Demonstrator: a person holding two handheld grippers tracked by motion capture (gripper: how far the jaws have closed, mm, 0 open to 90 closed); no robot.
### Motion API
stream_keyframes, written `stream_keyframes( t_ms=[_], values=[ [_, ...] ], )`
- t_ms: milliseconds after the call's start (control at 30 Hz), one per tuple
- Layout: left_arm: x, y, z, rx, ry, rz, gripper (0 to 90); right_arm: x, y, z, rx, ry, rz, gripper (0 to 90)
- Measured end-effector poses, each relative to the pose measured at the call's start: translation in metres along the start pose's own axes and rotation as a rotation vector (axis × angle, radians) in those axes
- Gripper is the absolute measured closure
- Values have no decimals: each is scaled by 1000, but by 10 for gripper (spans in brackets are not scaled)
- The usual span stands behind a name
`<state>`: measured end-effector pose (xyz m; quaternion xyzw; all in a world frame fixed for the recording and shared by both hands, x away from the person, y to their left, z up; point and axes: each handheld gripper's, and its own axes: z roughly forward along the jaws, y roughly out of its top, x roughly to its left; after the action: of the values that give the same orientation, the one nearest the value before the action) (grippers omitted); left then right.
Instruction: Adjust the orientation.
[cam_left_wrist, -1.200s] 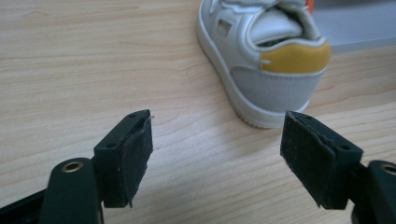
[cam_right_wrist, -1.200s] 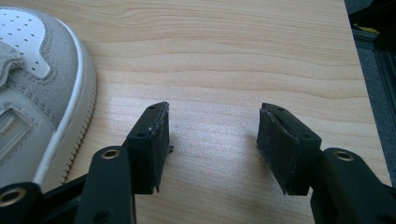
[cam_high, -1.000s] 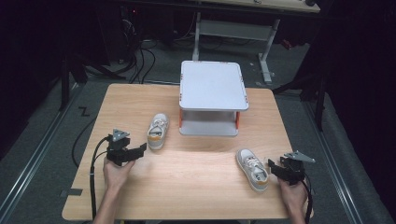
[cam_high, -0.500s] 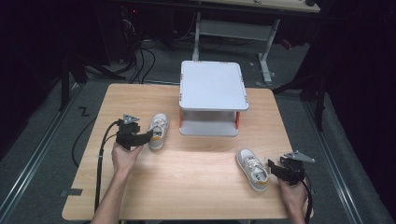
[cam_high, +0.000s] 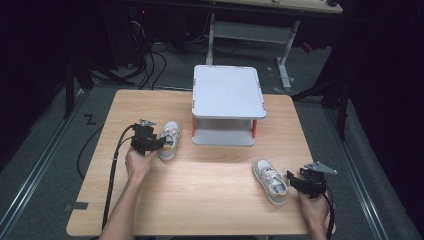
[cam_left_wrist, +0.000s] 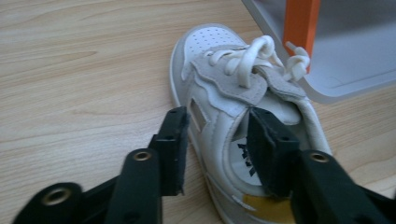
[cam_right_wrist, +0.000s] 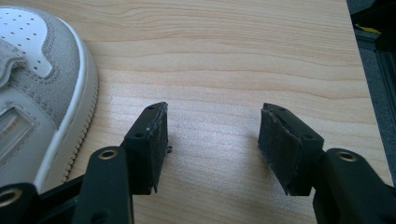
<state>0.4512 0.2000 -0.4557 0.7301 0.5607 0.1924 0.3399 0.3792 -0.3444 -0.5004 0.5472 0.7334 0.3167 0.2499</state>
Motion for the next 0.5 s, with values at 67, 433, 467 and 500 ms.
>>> stream_keyframes(
  t_ms=[67,433,467,500],
  values=[
    [-1,0,1,-1,0,10,678,0,0,0,0,0,-1,424],
    [-11,0,-2,-15,84,73,819,0,0,0,1,0,2,424],
    [-10,0,-4,-14,87,69,830,0,0,0,0,0,0,424],
    [-10,0,-5,-15,91,71,834,0,0,0,0,0,0,424]
  ],
)
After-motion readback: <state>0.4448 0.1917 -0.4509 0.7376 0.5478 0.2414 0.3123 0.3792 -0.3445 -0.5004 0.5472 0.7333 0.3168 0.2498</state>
